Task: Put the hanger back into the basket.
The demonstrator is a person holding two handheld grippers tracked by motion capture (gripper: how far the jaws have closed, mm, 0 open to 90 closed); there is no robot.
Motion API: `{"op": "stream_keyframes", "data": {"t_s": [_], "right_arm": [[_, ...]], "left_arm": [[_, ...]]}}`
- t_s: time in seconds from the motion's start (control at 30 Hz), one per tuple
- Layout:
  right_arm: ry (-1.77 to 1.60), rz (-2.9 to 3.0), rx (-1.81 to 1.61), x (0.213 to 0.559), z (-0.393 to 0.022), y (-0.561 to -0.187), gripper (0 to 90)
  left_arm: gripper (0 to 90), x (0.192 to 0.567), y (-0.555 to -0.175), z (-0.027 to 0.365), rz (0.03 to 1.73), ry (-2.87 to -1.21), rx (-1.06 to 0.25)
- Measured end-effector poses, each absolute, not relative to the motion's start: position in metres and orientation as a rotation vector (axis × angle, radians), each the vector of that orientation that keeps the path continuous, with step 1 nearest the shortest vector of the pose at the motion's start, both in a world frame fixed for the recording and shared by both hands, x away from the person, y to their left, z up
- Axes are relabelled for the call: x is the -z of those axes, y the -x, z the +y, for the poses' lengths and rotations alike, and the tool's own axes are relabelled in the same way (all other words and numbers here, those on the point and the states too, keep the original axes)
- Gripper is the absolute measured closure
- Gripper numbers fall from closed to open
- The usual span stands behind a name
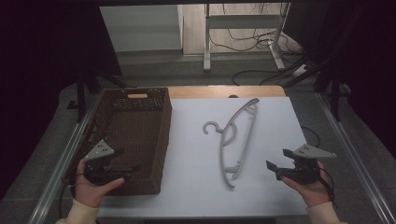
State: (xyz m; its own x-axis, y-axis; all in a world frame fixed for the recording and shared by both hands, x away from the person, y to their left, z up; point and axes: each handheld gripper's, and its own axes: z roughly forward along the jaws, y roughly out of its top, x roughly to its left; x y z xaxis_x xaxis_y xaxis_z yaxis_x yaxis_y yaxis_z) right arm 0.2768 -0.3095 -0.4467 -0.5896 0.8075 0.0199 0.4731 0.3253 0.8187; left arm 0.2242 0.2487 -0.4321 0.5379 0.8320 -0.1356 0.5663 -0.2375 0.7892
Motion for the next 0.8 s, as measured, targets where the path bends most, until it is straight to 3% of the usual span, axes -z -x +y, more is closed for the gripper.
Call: {"op": "stream_keyframes", "data": {"t_s": [0.8], "right_arm": [[-1.228,2.215,-1.118,0.4464,-0.3092,-0.2780,21.3]], "left_arm": [[14.3,0.4335,-0.2274,0.2471,1.117,-1.942,-0.366]]}}
